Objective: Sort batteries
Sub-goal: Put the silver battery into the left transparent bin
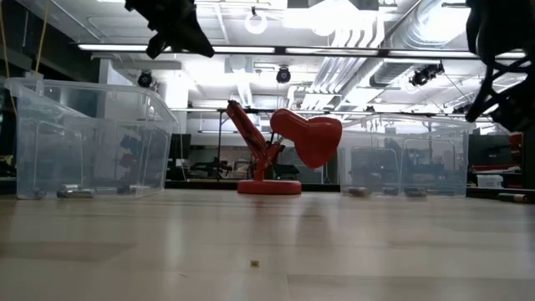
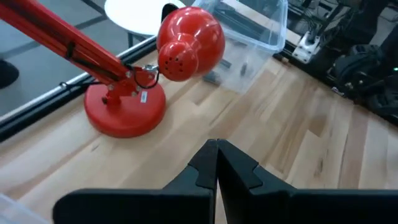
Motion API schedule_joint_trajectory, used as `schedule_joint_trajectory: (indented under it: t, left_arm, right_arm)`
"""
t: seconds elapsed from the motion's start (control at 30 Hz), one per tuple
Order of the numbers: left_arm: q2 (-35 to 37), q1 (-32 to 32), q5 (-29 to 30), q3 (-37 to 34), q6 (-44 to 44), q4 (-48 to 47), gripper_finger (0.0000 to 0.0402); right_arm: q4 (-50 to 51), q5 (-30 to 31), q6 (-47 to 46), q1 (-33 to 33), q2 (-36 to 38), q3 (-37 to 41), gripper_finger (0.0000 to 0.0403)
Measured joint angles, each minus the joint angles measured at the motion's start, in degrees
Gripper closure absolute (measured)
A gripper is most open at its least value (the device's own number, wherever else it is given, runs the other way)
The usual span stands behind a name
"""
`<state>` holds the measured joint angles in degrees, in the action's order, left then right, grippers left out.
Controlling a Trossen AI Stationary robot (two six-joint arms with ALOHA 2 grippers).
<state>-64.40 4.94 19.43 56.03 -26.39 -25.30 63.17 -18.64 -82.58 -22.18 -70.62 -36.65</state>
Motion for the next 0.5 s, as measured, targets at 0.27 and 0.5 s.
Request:
schedule_joint_trajectory:
  t: [0.27, 0.5]
  left_arm:
    - [0.0, 1.6, -2.6, 0.0, 0.1, 0.4, 0.0401]
    - [0.0, 1.7, -2.7, 0.0, 3.8, 4.0, 0.0401]
  right_arm:
    - [0.1, -1.4, 1.7, 0.8, -8.3, 0.0, 0.0393]
    - [3.9, -8.2, 28.6, 1.2, -21.0, -4.1, 0.0402]
